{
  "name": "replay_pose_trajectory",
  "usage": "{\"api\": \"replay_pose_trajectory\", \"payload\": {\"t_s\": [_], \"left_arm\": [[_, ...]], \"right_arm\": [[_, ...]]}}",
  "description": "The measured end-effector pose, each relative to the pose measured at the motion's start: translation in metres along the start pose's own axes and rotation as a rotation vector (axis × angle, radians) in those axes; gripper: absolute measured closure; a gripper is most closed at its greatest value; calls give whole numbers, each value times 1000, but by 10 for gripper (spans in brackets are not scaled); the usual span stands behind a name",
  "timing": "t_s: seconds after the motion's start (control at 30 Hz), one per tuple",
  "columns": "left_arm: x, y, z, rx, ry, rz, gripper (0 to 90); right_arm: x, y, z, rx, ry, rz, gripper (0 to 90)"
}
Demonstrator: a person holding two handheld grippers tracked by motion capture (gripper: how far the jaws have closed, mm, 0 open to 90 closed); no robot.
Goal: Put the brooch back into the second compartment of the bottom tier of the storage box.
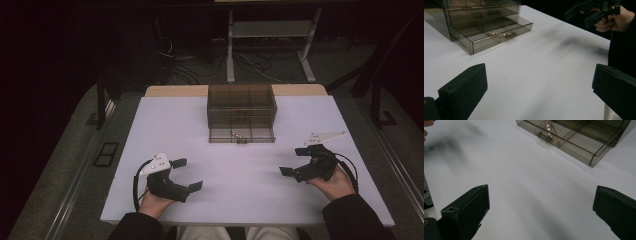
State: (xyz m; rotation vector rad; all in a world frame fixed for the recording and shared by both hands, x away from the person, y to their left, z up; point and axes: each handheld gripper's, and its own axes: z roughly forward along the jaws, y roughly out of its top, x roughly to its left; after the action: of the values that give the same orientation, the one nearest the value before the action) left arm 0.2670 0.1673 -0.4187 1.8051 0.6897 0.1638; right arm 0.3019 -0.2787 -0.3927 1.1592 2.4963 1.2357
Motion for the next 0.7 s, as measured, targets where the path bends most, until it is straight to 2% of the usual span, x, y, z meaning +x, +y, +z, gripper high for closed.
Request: {"api": "replay_pose_trajectory", "payload": {"t_s": [0.33, 0.7], "left_arm": [[0, 0, 0, 2, 3, -1, 0], [0, 0, 1, 10, 1, 3, 0]], "right_arm": [[4, -13, -5, -25, 11, 20, 5], [11, -35, -7, -81, 1, 13, 4]]}}
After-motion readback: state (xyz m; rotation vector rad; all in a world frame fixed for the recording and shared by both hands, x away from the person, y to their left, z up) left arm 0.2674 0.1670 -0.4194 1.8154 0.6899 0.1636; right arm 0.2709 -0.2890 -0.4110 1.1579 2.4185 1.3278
